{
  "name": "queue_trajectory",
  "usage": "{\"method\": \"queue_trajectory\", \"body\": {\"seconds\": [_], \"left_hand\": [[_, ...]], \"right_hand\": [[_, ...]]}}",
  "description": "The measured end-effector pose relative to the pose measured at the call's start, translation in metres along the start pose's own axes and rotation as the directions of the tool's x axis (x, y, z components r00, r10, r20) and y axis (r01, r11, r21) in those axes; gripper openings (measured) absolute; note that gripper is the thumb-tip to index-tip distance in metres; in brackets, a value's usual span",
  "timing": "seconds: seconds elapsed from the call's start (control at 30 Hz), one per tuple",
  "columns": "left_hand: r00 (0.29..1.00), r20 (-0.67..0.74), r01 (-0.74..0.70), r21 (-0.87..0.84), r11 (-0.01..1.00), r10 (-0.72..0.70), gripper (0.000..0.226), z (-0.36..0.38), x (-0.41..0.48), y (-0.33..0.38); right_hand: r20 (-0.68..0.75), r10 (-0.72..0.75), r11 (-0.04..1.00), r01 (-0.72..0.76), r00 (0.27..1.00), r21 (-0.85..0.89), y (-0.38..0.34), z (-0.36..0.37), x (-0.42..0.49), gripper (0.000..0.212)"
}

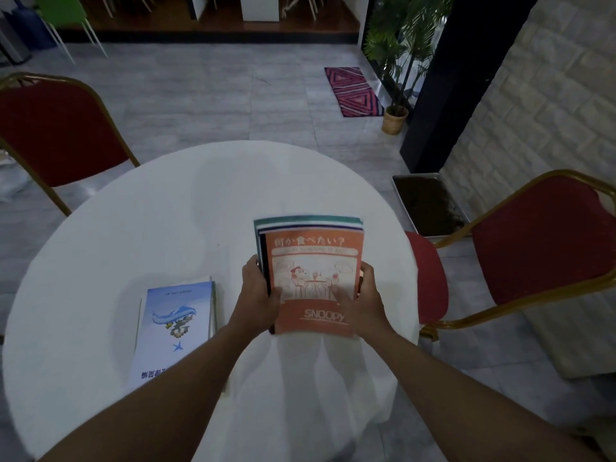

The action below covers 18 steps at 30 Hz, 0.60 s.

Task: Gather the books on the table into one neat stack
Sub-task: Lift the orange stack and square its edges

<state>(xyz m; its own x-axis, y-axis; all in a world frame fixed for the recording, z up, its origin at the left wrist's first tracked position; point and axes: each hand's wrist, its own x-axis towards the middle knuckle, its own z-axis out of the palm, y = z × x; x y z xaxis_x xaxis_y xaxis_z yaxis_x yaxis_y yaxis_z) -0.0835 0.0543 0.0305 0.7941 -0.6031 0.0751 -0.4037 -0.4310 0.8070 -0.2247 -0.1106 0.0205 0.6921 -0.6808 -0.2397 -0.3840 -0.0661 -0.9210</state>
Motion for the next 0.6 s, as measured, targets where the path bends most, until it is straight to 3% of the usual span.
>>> {"method": "queue_trajectory", "body": {"seconds": [0.1, 0.27, 0.6], "left_hand": [[0.975, 0.029, 0.219, -0.015, 0.976, -0.218, 0.042, 0.004, 0.000, 0.000], [0.904, 0.160, 0.384, 0.105, 0.917, -0.397, 0.041, 0.020, -0.010, -0.013], [0.827, 0.210, 0.447, 0.316, 0.837, -0.521, 0.037, 0.047, -0.037, -0.049]], "right_hand": [[0.001, 0.090, 0.996, -0.089, 0.996, -0.024, -0.003, 0.003, 0.004, 0.046], [-0.007, 0.197, 0.959, -0.194, 0.980, -0.205, 0.016, 0.011, 0.001, 0.040], [-0.045, 0.331, 0.861, -0.321, 0.943, -0.395, 0.053, 0.025, -0.010, 0.050]]}}
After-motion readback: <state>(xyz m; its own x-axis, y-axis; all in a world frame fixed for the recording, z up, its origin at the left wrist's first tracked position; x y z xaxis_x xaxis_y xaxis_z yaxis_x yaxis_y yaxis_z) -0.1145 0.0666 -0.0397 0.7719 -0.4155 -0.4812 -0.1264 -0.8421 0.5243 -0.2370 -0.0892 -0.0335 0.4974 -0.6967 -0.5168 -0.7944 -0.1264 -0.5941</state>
